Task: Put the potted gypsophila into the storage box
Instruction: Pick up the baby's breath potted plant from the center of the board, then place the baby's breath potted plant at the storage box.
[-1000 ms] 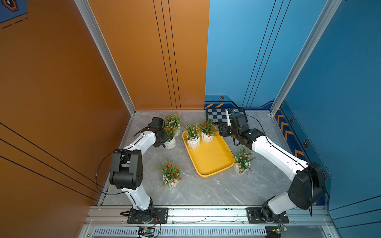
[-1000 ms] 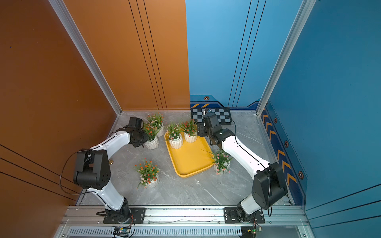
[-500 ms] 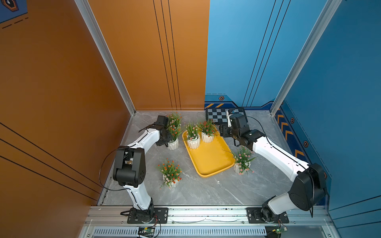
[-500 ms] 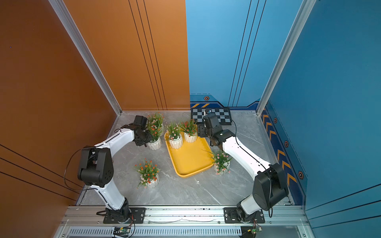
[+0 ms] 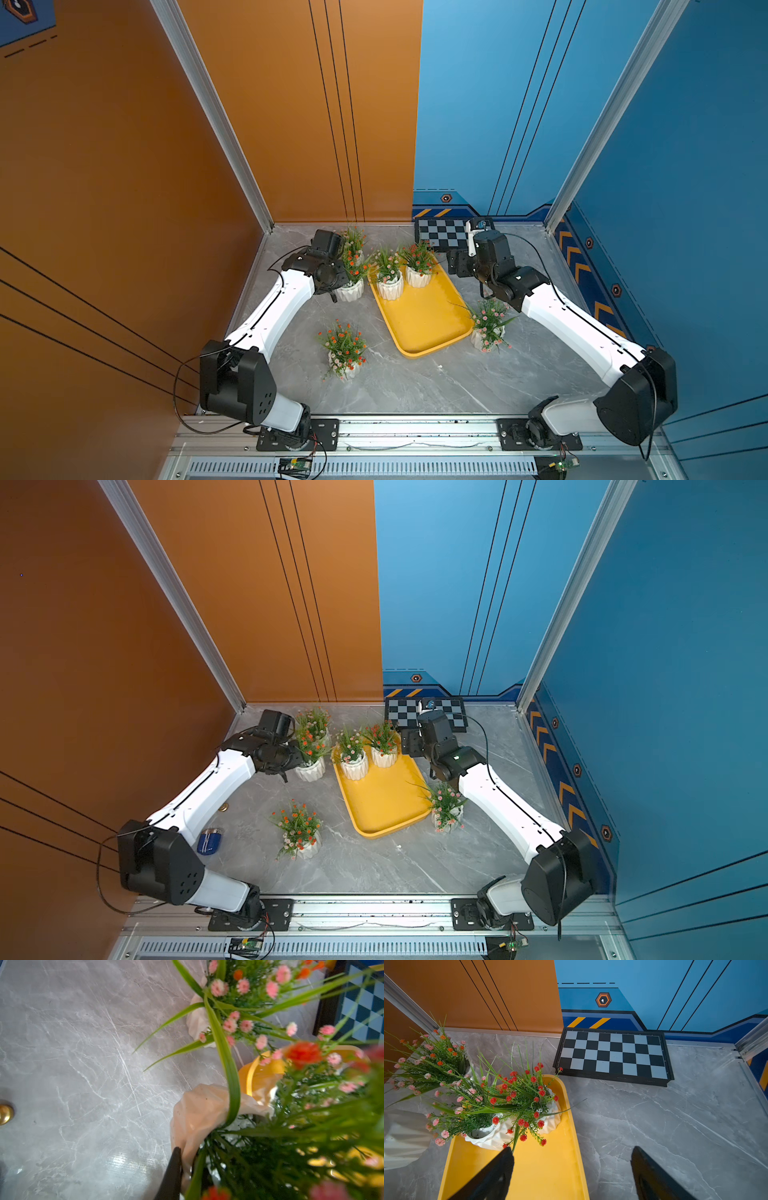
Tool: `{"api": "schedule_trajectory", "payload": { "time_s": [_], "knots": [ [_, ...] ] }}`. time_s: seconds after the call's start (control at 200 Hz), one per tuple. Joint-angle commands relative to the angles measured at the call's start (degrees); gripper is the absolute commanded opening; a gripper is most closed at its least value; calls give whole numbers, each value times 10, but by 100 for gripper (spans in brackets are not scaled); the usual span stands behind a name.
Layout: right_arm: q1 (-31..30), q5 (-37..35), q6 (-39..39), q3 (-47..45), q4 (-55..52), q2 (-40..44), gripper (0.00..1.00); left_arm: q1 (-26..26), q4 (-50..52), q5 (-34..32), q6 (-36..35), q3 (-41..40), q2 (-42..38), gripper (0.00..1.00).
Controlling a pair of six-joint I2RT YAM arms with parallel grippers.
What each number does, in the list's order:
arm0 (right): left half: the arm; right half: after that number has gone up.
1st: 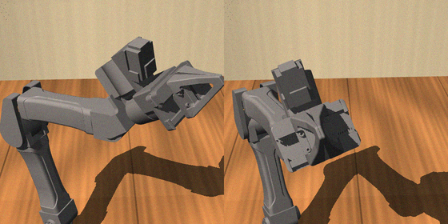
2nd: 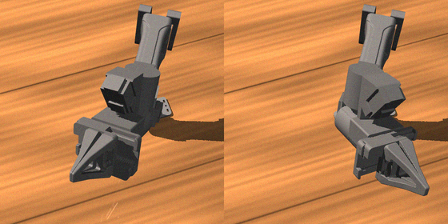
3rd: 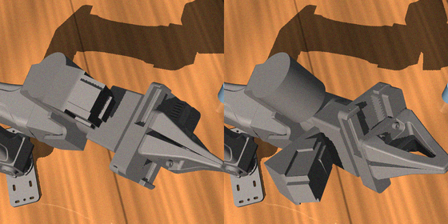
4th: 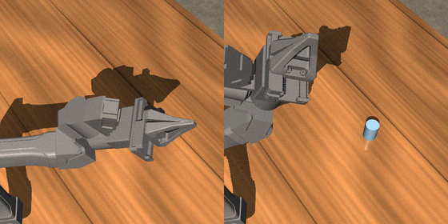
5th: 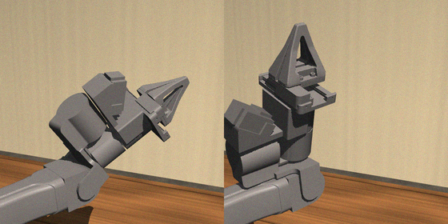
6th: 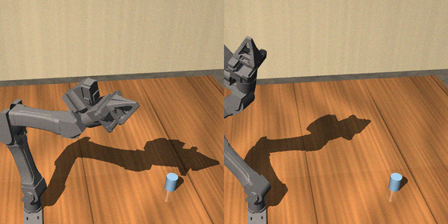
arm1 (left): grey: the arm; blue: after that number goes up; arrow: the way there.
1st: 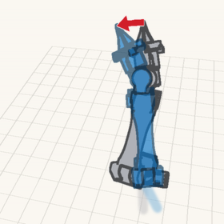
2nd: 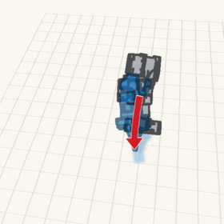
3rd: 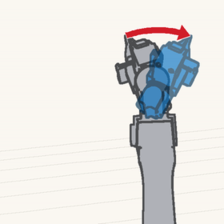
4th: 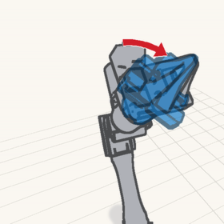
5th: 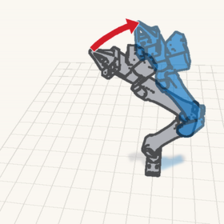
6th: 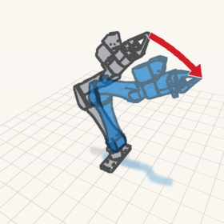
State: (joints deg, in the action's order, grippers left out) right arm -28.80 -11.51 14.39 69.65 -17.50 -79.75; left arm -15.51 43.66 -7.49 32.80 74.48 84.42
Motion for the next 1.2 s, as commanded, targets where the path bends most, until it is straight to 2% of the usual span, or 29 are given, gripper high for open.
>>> {"api": "schedule_trajectory", "payload": {
  "time_s": [0.0, 0.37, 0.576, 0.851, 1.196],
  "knots": [
    [5, -29, -21, -11, 5, 31, 99, -40, 6, -13, 5, 45, -17, 0],
    [46, -42, -28, -65, 12, 126, 100, -206, 13, -54, 42, 136, 8, 0],
    [82, -28, -22, -102, 8, 190, 100, -275, 12, -58, 50, 189, 74, 0],
    [107, -28, -24, -138, -17, 258, 100, -300, 10, -23, 62, 260, 208, 0],
    [127, -30, -10, -168, -41, 311, 100, -281, -32, -9, 98, 301, 319, 0]
  ]
}}
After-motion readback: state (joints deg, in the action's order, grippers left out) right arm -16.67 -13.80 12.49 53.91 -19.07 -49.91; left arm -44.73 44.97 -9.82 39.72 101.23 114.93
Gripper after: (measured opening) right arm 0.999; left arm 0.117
